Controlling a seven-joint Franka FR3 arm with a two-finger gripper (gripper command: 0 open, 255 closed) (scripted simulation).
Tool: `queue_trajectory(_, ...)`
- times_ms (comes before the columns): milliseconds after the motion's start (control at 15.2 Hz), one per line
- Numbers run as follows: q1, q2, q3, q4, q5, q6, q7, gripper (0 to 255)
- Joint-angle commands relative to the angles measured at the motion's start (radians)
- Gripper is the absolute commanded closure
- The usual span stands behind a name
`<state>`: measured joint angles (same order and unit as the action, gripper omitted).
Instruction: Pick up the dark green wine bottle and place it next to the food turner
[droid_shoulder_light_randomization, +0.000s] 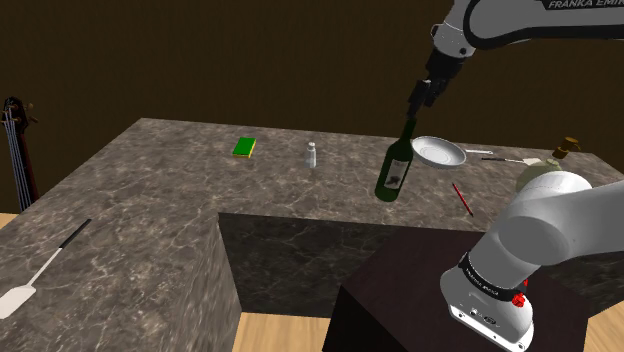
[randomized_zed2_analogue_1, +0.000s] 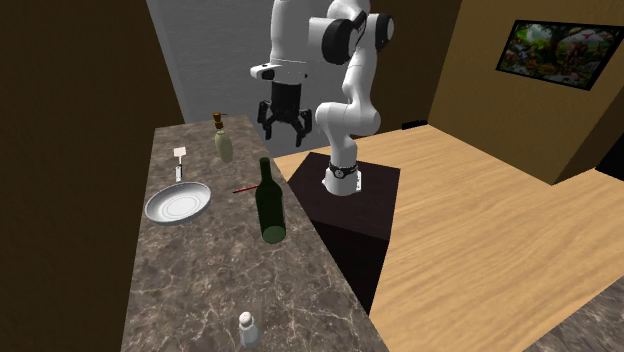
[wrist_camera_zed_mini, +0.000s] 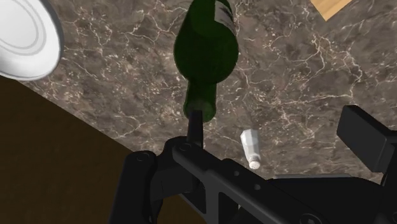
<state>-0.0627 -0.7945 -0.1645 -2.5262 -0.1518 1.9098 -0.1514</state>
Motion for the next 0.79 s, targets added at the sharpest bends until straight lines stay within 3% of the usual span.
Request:
queue_trajectory(0, -0.012, 0.038, -0.04, -0.015, -0.02, 0.061, -0.032, 0)
queue_trajectory(198, -0.028, 0.087, -0.094, -0.036, -0.043, 0.139, -0.075, 0)
queue_trajectory(726, -0.03, 0.136, -0.114, -0.105, -0.054, 0.257, -0.074, 0)
